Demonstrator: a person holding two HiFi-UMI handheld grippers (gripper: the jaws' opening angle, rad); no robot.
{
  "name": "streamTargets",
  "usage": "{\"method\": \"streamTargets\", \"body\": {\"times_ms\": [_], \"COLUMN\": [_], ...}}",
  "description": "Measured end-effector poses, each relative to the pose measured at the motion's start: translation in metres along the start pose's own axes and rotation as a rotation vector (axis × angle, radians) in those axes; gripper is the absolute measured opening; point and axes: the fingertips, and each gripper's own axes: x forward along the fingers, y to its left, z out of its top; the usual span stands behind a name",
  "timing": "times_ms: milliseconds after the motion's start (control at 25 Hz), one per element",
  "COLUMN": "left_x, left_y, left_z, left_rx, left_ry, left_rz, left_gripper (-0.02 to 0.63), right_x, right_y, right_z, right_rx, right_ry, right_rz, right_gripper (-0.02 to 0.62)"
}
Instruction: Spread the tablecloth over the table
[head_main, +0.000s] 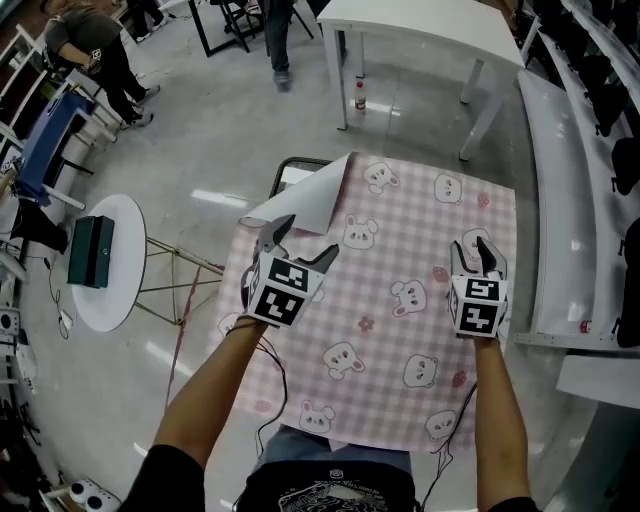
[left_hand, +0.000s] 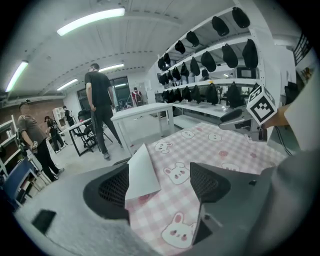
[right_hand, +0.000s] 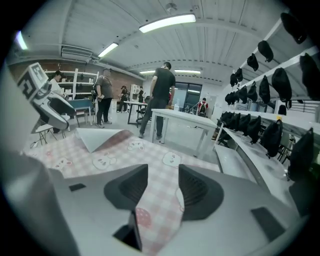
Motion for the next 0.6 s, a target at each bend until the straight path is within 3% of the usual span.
{"method": "streamTargets", "body": {"times_ms": [240,600], "left_x": [-0.009,0.017], "left_y": [0.050,0.091], "left_z": [-0.031,-0.061], "left_rx": [0.112,0.423], "left_ry": [0.023,0.062], "left_rz": [-0.015,-0.089], "left_gripper": [0.385,0.374], "right_x": [-0.002,-0.012], "right_y": [0.062,0.120], "right_z": [0.016,0.023], "right_rx": [0.027,0.075], "right_ry": [-0.013,0.018], "right_rz": [0.003,-0.021], "right_gripper": [0.196,0.198]}}
